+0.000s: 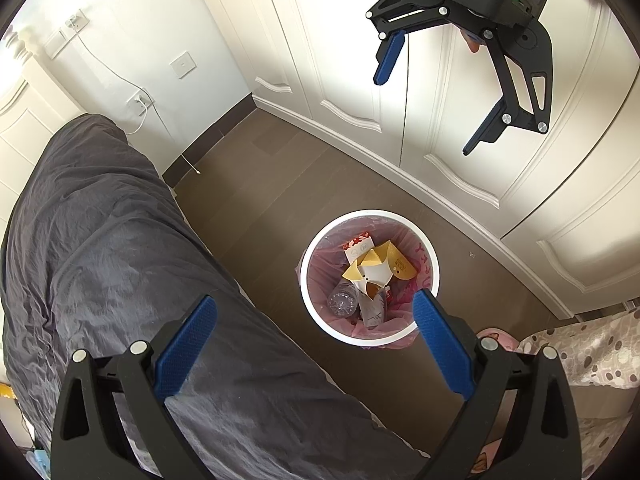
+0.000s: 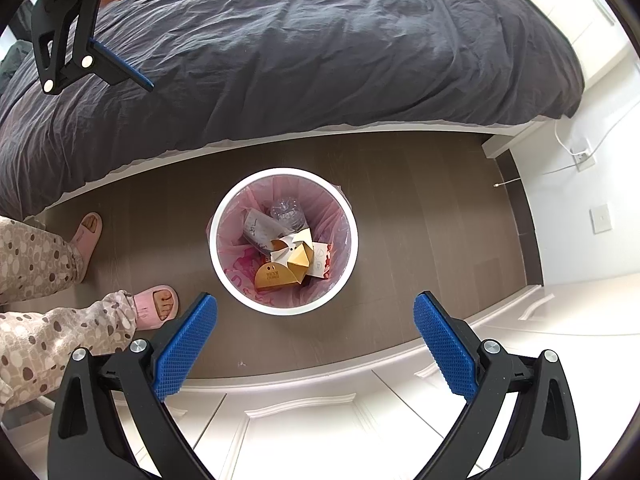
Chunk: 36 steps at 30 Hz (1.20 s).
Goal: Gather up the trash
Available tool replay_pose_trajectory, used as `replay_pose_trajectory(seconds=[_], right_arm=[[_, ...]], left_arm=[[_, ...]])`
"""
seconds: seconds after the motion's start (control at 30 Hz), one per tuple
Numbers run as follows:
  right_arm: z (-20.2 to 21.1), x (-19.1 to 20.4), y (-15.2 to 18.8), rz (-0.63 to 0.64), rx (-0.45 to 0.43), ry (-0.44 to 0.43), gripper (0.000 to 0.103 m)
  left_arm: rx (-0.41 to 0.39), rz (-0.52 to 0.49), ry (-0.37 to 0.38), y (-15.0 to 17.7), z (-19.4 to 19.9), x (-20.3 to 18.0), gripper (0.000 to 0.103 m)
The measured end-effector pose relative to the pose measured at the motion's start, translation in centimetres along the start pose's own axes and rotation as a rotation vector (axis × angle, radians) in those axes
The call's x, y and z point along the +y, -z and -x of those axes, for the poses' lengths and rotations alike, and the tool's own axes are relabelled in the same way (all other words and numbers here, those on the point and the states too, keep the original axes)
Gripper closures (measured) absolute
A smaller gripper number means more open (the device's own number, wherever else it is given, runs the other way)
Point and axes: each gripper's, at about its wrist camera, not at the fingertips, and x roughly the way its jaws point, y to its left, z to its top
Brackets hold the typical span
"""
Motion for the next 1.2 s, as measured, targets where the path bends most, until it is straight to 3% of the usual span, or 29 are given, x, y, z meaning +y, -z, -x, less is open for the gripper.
replay_pose_trajectory(seconds=[0.17,0.33,0.43,0.7,1.0,1.13,1.2], right_arm=[[-0.2,0.1,0.0,0.007,0.006,0.001,0.007],[-0.3,0.2,0.1,0.011,0.007,0.001,0.007],[-0.4,0.2,0.0,0.010,0.008,0.001,0.007],[-0.5,0.2,0.4,0.016,0.015,0.006,0.007],[-0.6,0.3,0.7,0.011,0.009,0.008,0.007],[-0.6,0.4,0.7,0.020,0.008,0.012,0.007],[-0.6,0.4,0.8,0.019,0.007,0.014,0.007]], left_arm=[[0.011,0.003,-0.008,0.0,-0.4,0.1,0.006],[0.048,0.039,0.047,0.2,-1.3,0.3,0.005],[0.021,0.027,0.029,0.1,-1.2,-0.2,0.005],[0.039,0.021,0.038,-0.2,-2.1,-1.0,0.005],[0.010,0.075,-0.035,-1.1,-2.1,-0.6,0.005],[0.037,0.106,0.031,-1.6,-2.6,-0.2,0.005],[0.030,0.097,0.001,-1.6,-2.6,-0.4,0.005]])
